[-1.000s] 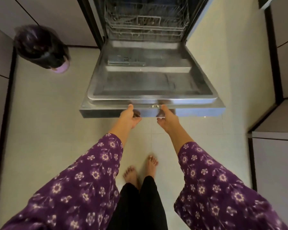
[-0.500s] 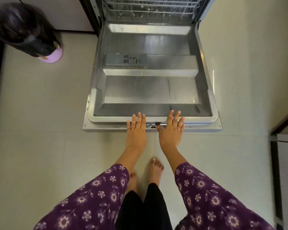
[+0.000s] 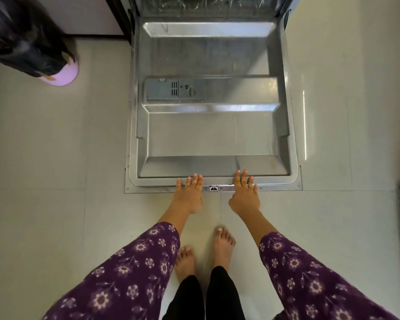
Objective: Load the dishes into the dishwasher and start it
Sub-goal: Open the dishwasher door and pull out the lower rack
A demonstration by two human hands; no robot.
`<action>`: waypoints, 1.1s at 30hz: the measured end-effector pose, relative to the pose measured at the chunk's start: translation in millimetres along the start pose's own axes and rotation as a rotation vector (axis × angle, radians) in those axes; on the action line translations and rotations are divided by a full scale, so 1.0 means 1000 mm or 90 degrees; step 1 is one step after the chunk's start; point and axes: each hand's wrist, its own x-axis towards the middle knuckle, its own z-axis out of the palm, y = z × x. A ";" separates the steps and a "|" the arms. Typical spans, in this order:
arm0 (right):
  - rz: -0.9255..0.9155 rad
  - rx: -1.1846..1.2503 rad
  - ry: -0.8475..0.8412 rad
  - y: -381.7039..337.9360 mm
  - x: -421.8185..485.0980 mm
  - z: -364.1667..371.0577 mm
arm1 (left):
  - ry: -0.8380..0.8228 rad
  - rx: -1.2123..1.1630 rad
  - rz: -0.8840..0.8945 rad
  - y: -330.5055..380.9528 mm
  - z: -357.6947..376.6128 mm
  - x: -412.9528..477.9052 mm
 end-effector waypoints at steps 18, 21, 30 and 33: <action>0.017 -0.011 -0.110 -0.007 0.017 -0.011 | -0.046 -0.055 0.000 -0.004 -0.006 0.004; 0.019 0.031 -0.100 -0.024 0.002 -0.037 | -0.004 -0.102 -0.003 -0.004 -0.039 -0.015; -0.077 0.061 0.096 -0.099 -0.014 -0.212 | 0.161 -0.261 0.045 -0.018 -0.208 -0.073; -0.119 0.081 0.187 -0.122 0.003 -0.280 | 0.246 -0.305 0.063 -0.021 -0.271 -0.076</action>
